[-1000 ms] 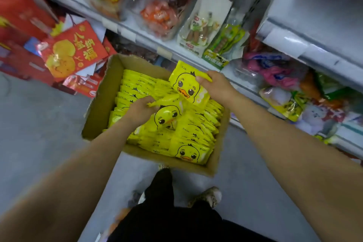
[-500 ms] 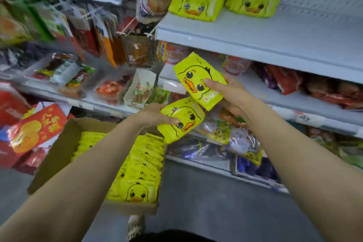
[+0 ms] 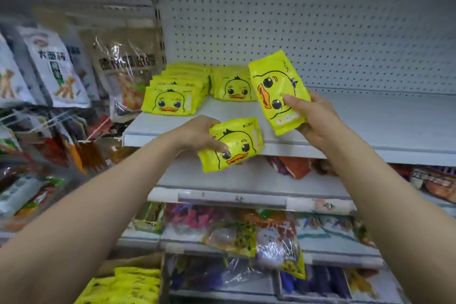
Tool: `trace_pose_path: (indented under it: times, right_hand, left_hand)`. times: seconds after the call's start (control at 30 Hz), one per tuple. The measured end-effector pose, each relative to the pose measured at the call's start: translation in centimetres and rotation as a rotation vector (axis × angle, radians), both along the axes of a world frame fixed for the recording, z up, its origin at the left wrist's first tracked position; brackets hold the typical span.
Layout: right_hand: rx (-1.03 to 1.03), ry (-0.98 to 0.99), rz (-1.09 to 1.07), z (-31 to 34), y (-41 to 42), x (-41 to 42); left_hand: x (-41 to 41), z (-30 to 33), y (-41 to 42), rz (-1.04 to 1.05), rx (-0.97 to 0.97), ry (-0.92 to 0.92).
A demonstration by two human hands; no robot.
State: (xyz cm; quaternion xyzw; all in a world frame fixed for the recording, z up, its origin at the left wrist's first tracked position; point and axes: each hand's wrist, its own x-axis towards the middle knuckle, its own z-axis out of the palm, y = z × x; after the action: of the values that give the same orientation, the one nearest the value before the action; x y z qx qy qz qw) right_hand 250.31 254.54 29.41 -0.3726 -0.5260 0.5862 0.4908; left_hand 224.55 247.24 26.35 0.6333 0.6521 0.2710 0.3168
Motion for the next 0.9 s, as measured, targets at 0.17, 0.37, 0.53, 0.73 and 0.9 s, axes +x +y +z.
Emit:
trace_pose_path:
  times: [0.17, 0.37, 0.53, 0.73, 0.9]
  right_hand:
    - [0.048, -0.015, -0.119, 1.4, 5.6, 1.0]
    - [0.096, -0.059, -0.195, 2.2, 10.4, 0.9]
    - [0.105, -0.101, -0.212, 2.3, 12.2, 0.3]
    - [0.117, -0.137, -0.217, 2.9, 13.5, -0.2]
    - [0.148, -0.205, -0.188, 3.2, 14.0, -0.7]
  left_hand:
    - [-1.0, 3.3, 9.3, -0.043, 0.098, 0.317]
    - [-3.5, 4.2, 17.9, -0.118, 0.122, 0.564]
    - [-5.0, 4.3, 22.0, -0.160, 0.128, 0.633]
    - [-5.7, 4.0, 24.1, -0.186, 0.187, 0.560]
    - [-6.1, 3.1, 24.5, -0.108, 0.290, 0.523]
